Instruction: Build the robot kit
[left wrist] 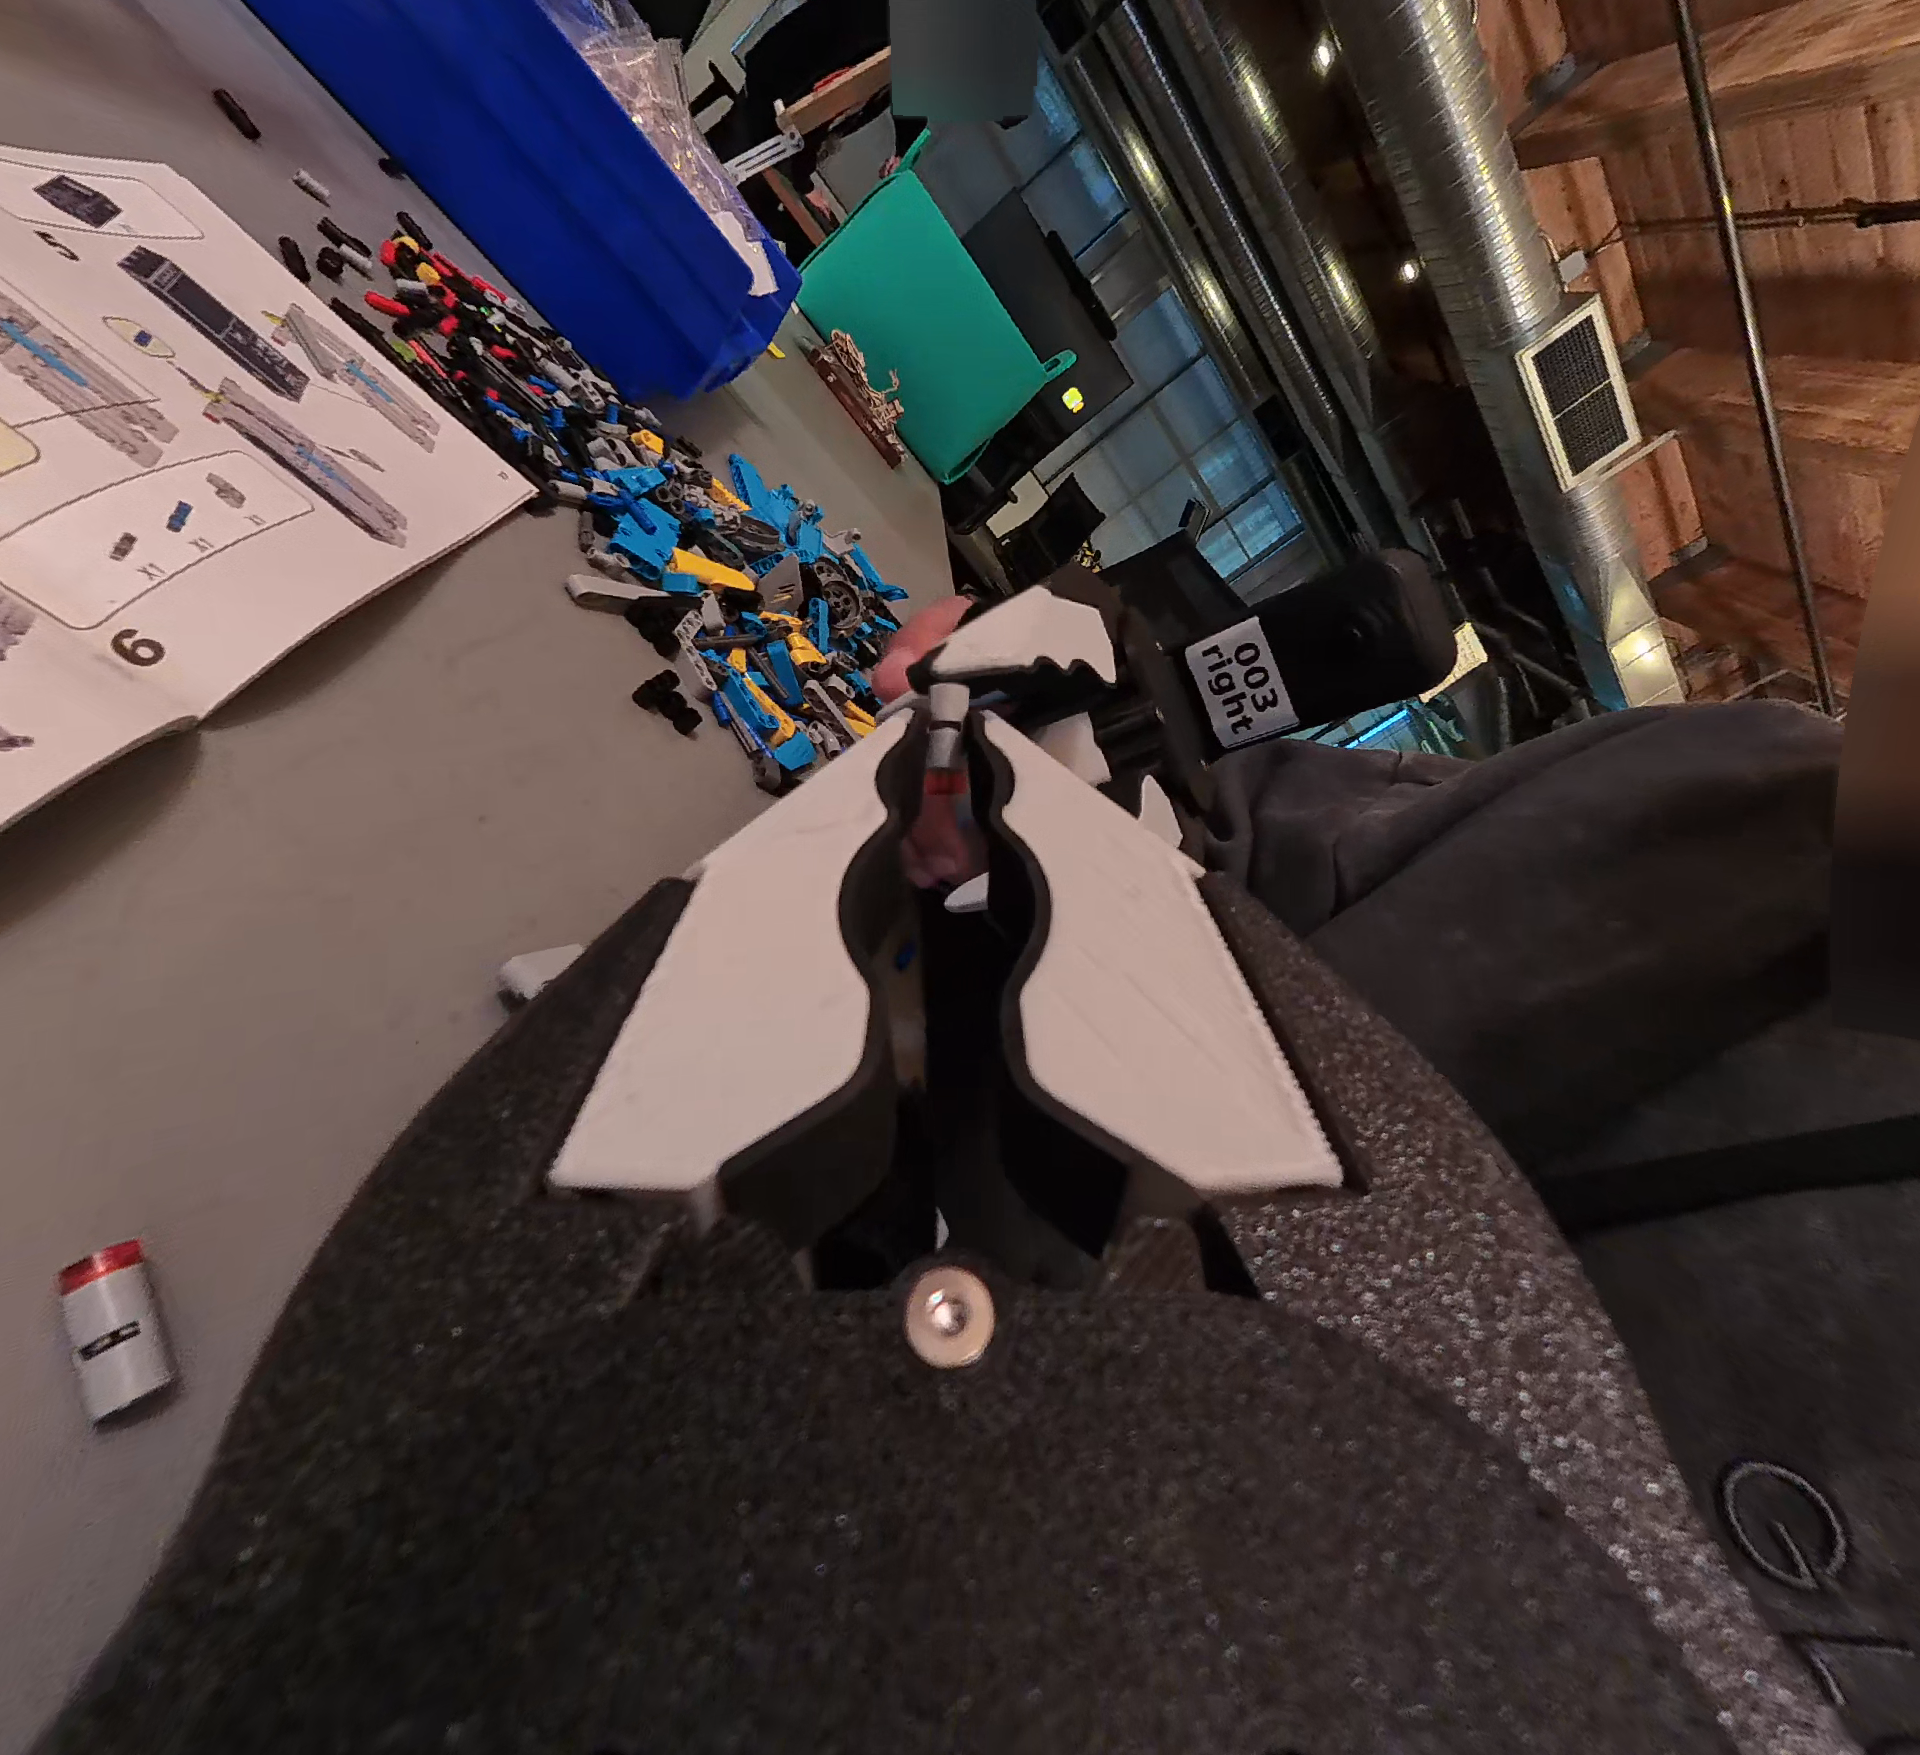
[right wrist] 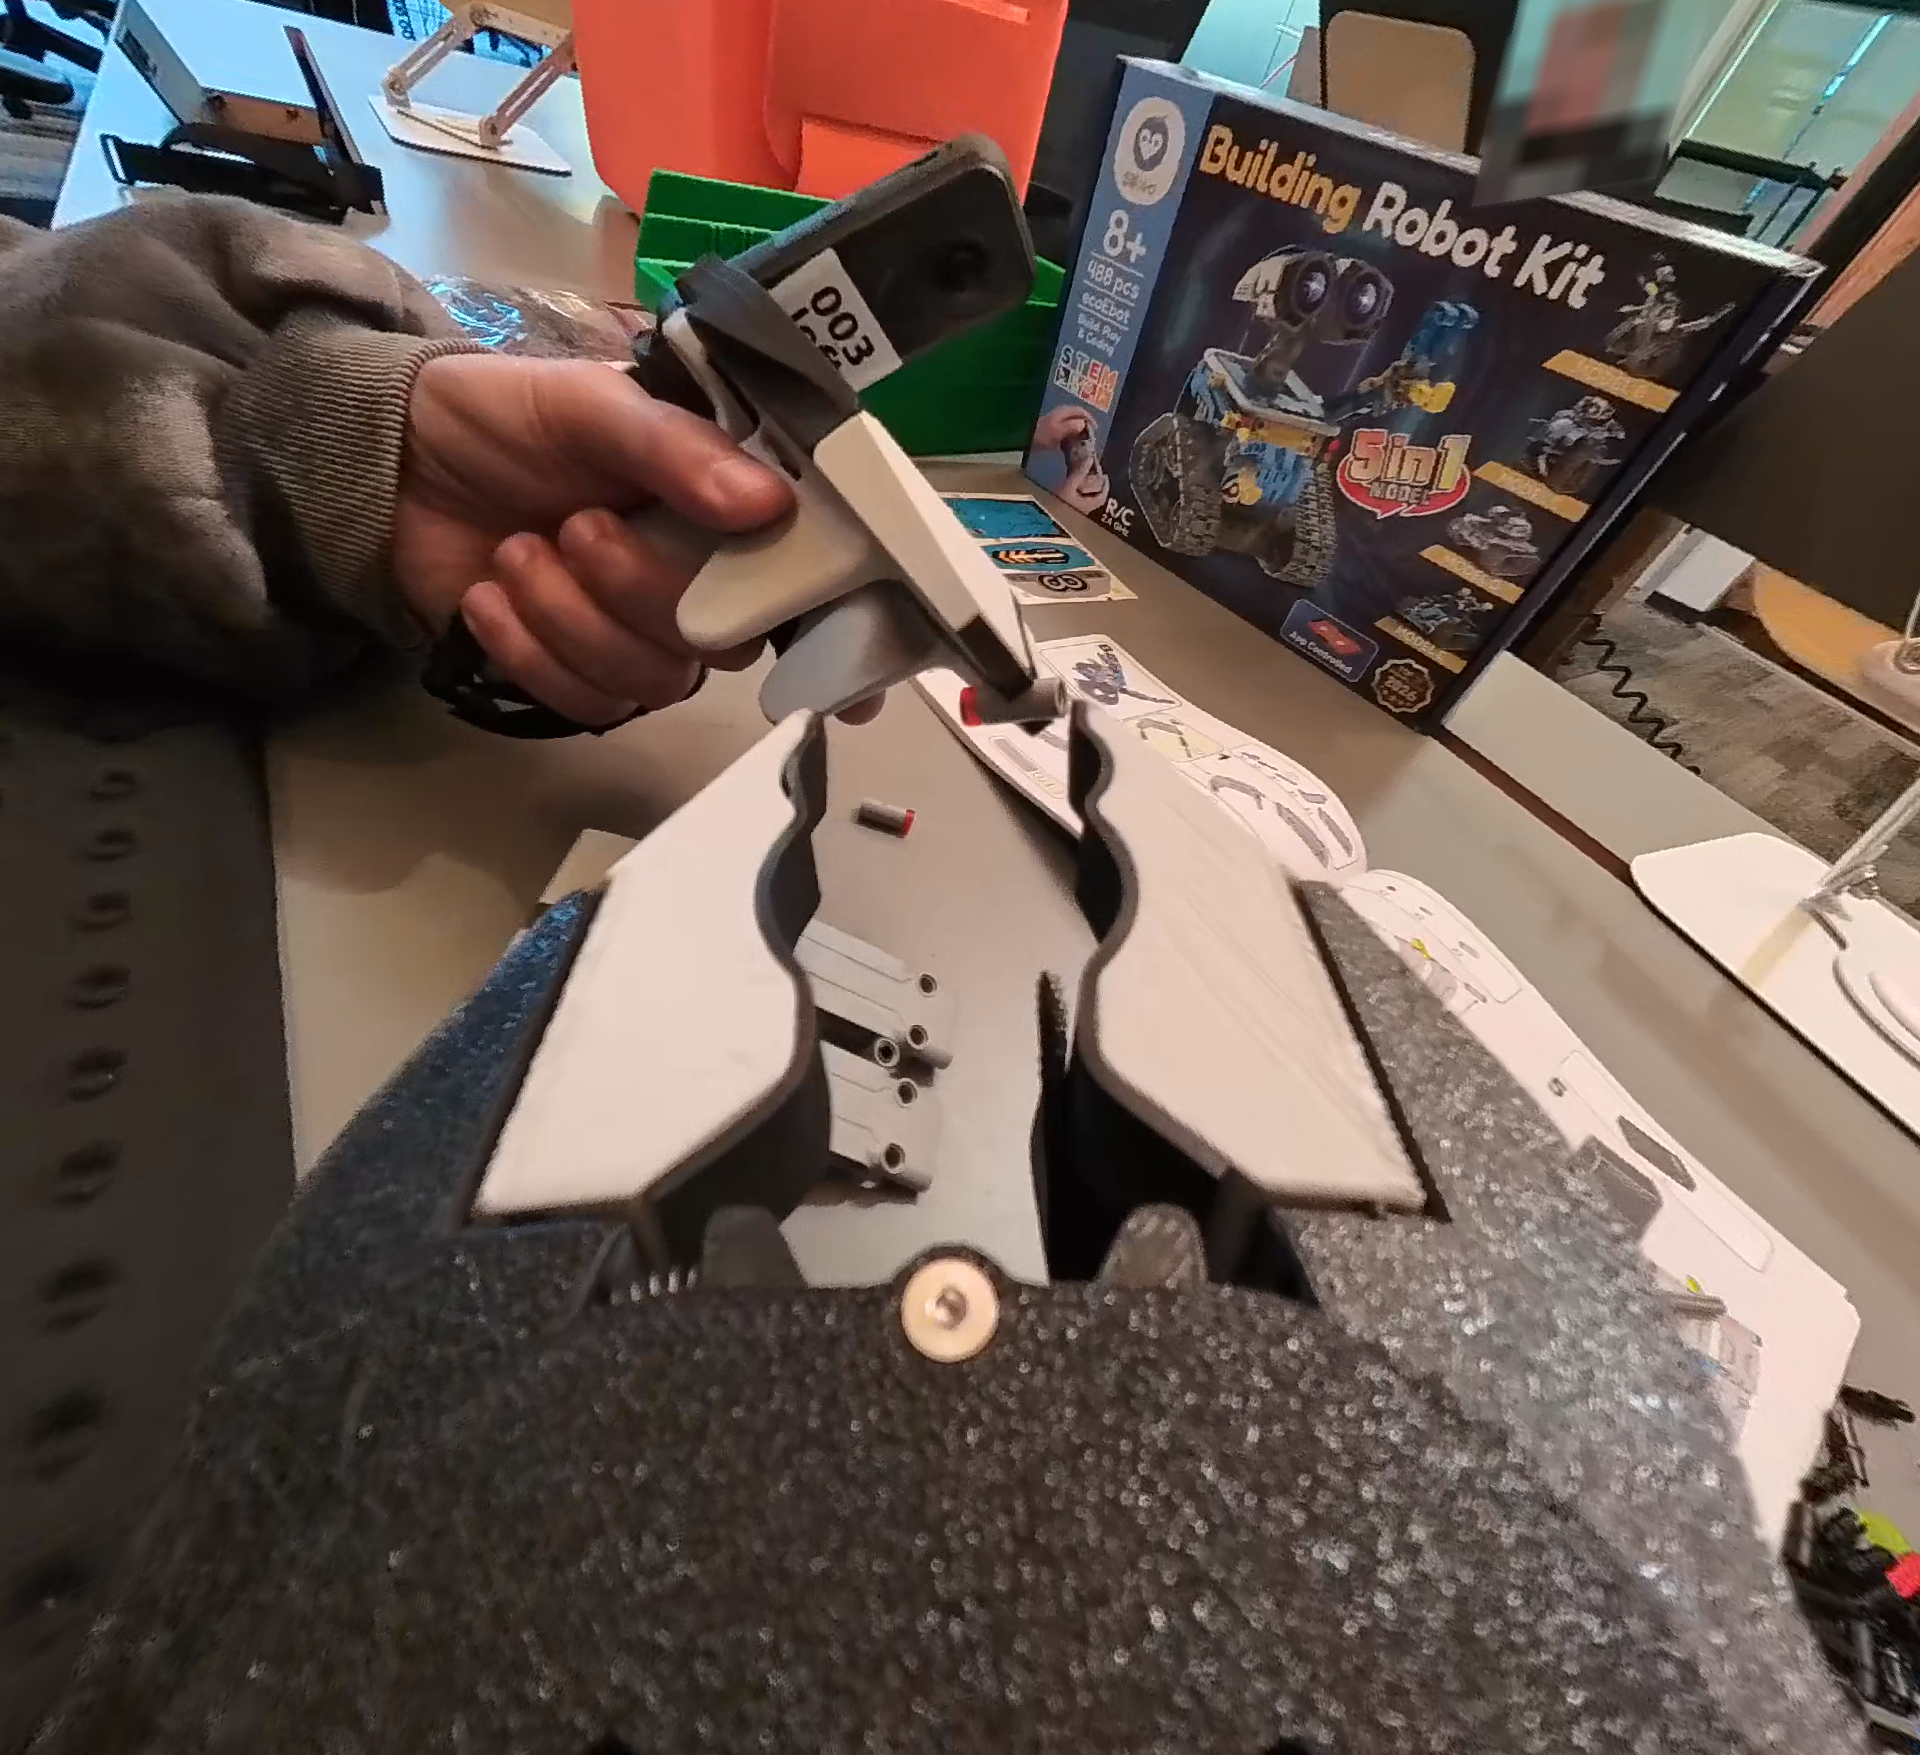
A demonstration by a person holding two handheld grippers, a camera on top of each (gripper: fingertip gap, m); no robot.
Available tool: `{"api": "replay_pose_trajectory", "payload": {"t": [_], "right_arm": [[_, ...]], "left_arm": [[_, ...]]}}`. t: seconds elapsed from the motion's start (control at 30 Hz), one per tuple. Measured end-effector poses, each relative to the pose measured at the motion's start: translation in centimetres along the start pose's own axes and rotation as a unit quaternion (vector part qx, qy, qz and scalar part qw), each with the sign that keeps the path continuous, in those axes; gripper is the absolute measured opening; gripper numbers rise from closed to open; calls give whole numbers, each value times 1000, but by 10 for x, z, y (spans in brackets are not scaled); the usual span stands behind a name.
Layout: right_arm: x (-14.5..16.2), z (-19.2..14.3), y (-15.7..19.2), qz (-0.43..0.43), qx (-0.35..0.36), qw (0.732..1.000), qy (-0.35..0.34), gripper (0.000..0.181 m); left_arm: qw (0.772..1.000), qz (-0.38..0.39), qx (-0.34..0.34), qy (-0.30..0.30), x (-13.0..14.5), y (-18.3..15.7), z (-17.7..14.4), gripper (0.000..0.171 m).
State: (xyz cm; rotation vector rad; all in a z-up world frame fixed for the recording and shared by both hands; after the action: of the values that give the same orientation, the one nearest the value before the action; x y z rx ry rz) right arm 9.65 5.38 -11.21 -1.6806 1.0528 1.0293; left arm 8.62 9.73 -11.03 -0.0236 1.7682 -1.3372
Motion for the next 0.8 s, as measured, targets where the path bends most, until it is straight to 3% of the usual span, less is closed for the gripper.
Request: {"api": "replay_pose_trajectory", "payload": {"t": [0.63,0.8], "right_arm": [[0,2,10,-13,-24,1000,0,49],[-1,-4,0,-15,2,1000,-6,38]], "left_arm": [[1000,-4,13,20,8,-3,7,6],[999,-22,34,9,5,-5,5,6]]}}
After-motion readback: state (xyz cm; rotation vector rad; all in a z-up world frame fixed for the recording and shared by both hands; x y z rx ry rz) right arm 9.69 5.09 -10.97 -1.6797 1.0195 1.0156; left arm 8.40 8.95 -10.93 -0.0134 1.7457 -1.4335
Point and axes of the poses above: each gripper's, where its closed fingertips meet, z out along the fingers, x out of its underside, y = z × x across the jaws, the point moved 3 cm from there along -z, back along the fingers, and after that the axes turned 7 degrees about y, right-handed, at the moved point
